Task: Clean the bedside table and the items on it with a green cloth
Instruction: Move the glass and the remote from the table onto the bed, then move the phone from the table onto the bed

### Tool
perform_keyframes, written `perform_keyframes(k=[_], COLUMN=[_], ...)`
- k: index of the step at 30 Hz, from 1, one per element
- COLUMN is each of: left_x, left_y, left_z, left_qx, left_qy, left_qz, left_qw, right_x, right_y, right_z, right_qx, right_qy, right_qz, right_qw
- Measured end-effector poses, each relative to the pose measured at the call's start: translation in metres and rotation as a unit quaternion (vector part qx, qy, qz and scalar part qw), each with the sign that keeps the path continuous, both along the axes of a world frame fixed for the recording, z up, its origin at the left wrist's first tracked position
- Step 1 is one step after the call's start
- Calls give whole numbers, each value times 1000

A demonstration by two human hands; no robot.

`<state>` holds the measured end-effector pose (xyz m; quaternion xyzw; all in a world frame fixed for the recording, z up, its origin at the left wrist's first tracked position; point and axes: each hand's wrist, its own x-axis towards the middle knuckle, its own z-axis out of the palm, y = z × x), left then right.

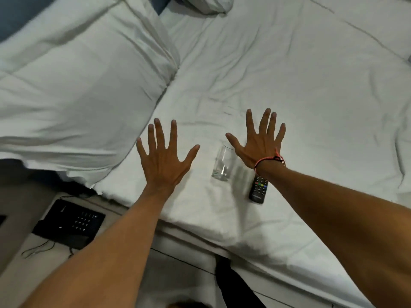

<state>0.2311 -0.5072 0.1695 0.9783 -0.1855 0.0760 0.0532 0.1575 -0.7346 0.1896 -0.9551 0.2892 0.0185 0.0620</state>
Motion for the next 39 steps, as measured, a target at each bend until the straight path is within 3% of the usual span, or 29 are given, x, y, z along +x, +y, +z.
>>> perform_keyframes(k=[6,11,18,24,29,34,39], left_x=[-3,-22,-73,-110,-109,-84,-49], left_y=[113,222,363,431,450,448,438], left_z=[37,60,60,41,4,-74,-156], left_qx=[4,14,40,8,-142,-317,-387], left_qy=[32,3,11,66,179,259,277], left_qz=[104,180,276,348,396,462,478], left_qw=[994,984,960,935,889,787,738], right_x=[39,70,82,81,93,129,160], right_y=[88,190,343,439,477,493,496], right_z=[36,59,66,46,-1,-81,-156], right_qx=[-53,-69,-98,-86,12,119,187], right_qy=[-25,-55,-67,-53,9,163,243], right_qz=[136,250,432,526,532,518,470], right_qw=[989,964,894,844,846,831,828])
